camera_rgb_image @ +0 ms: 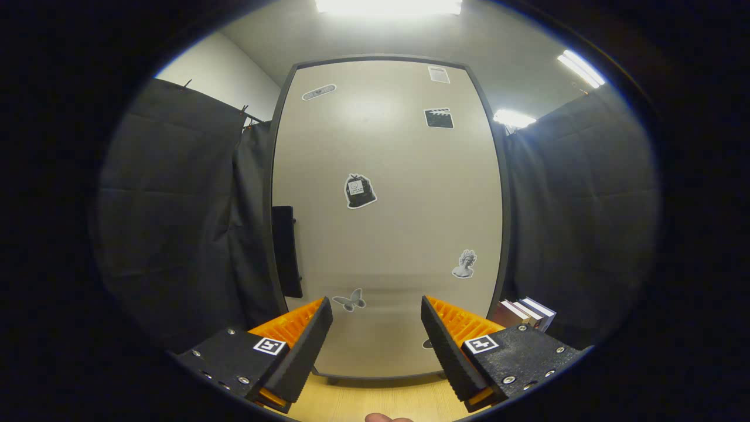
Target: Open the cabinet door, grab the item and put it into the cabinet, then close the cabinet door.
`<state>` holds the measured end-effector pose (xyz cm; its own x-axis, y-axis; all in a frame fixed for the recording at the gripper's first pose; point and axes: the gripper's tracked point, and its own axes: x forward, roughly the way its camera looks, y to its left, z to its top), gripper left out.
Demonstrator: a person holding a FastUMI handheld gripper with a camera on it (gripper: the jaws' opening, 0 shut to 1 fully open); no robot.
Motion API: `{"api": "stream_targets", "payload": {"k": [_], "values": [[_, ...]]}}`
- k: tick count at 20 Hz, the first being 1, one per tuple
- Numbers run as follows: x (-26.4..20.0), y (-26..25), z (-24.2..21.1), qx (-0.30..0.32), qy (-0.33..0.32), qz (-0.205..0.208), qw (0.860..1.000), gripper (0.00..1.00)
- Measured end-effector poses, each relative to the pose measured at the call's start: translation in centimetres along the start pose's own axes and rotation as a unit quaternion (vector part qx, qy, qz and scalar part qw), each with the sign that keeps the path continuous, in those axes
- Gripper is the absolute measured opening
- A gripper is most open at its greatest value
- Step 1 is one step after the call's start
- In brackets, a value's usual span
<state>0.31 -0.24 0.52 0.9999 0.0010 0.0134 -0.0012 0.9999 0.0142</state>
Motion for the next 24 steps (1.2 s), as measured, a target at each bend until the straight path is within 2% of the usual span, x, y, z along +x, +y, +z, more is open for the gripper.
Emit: {"api": "stream_targets", "payload": {"k": [9, 15, 19, 24], "values": [[0.3, -0.4, -0.6, 0.012, 0.006, 0.002, 1.000, 0.95], [1.3, -0.9, 0.5, -0.011, 0.000, -0.004, 1.000, 0.95], [1.8, 0.2, 1.8, -0.016, -0.012, 0.007, 1.000, 0.95], [2.8, 3.7, 2.0, -0.002, 0.002, 0.032, 0.999, 0.95]]}}
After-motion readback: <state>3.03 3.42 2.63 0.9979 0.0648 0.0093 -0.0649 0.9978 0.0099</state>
